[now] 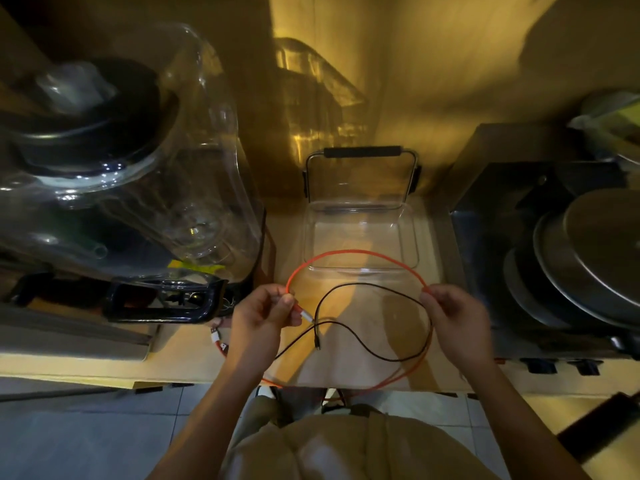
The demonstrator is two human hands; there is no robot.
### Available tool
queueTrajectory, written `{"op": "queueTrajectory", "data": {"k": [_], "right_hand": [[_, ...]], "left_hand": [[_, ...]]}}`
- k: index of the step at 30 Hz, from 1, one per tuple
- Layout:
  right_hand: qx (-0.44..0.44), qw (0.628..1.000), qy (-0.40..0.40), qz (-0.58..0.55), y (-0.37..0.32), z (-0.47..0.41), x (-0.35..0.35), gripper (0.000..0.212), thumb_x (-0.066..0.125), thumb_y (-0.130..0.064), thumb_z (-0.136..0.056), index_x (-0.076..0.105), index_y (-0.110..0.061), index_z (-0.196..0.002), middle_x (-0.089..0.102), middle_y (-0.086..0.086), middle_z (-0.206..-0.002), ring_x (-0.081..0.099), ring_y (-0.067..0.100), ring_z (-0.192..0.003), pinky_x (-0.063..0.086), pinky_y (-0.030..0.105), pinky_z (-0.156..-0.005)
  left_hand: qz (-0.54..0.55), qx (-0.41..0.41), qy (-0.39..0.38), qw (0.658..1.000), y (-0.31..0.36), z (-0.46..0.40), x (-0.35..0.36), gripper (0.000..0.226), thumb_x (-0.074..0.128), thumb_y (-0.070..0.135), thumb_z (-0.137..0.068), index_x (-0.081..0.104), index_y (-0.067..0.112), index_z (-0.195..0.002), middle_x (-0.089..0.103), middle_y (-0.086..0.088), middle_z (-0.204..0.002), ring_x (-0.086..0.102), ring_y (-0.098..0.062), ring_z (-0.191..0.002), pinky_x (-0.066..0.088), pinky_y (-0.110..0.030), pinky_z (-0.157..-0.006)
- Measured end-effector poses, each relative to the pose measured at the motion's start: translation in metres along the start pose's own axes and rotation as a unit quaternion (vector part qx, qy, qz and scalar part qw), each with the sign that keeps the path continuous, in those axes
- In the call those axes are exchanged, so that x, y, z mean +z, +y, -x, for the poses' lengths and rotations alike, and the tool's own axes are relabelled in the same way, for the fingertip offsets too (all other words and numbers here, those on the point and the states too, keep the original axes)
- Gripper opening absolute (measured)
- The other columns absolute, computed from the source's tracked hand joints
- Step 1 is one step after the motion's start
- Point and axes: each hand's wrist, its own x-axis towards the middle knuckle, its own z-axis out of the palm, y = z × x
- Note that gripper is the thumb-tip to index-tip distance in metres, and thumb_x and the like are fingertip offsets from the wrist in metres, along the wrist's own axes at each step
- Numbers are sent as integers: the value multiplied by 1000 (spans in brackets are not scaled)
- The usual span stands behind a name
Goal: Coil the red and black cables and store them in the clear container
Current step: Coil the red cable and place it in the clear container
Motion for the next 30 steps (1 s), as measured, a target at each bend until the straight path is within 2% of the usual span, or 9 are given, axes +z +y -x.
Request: {"op": "queueTrajectory", "data": {"k": [4,8,11,13,16,19,21,26,30], "right_hand": [[-21,1000,3,-17,-10,5,-1,9,68,-16,-90,69,-25,-89,69,-11,-80,65,0,-80,48,15,-68],[-49,998,-7,-46,-19,10,-1,12,67,-14,-91,70,-25,-88,66,-4,-70,63,10,-71,48,15,-61],[-69,995,-22,-65,-27,15,0,17,65,-14,-92,70,-30,-93,65,0,-66,63,15,-63,51,20,-56],[-78,994,-36,-73,-31,19,2,21,64,-13,-92,69,-33,-99,68,-9,-69,64,11,-61,50,14,-55],[-70,993,-59,-71,-31,25,6,21,62,-16,-93,72,-27,-109,66,-16,-66,61,5,-57,49,16,-54],[-87,994,-65,-33,-33,29,10,25,61,-19,-94,70,-28,-115,68,-26,-77,66,-3,-76,48,9,-66],[-112,991,-76,-3,-36,31,12,28,60,-17,-95,66,-32,-118,69,-25,-97,67,-3,-91,50,11,-76],[-170,971,-148,79,-43,33,16,39,54,-12,-98,60,-31,-132,70,-7,-101,64,4,-92,54,28,-80],[-190,957,-199,96,-56,35,16,41,52,-14,-98,58,-36,-132,64,-25,-87,59,-7,-80,47,14,-70]], "left_hand": [[11,-3,-15,1000,3,2,5,10,53,0,-95,63,2,-93,69,-6,-72,68,-20,-73,60,-31,-72],[58,-7,-29,998,8,4,10,9,53,2,-95,62,0,-95,67,-14,-81,68,-23,-81,60,-30,-73],[95,1,-53,994,14,7,14,13,56,12,-93,59,0,-96,70,-12,-84,68,-27,-84,58,-38,-79],[131,3,-70,989,19,8,16,18,56,19,-89,56,3,-97,73,-9,-83,70,-26,-82,56,-44,-82],[176,11,-86,981,24,10,20,15,57,17,-90,53,5,-98,73,-11,-82,71,-26,-79,55,-47,-83],[193,33,-105,975,28,10,24,15,59,14,-93,55,6,-106,73,-10,-80,71,-25,-76,58,-41,-77],[188,53,-117,974,34,10,30,25,56,10,-92,56,7,-116,72,-8,-78,69,-24,-74,57,-35,-73],[135,101,-155,973,45,10,50,38,56,5,-91,57,14,-128,63,-7,-78,65,-19,-76,58,-33,-77],[-10,182,-174,968,46,5,58,37,55,3,-96,59,17,-131,66,3,-81,65,-14,-80,55,-33,-78]]}}
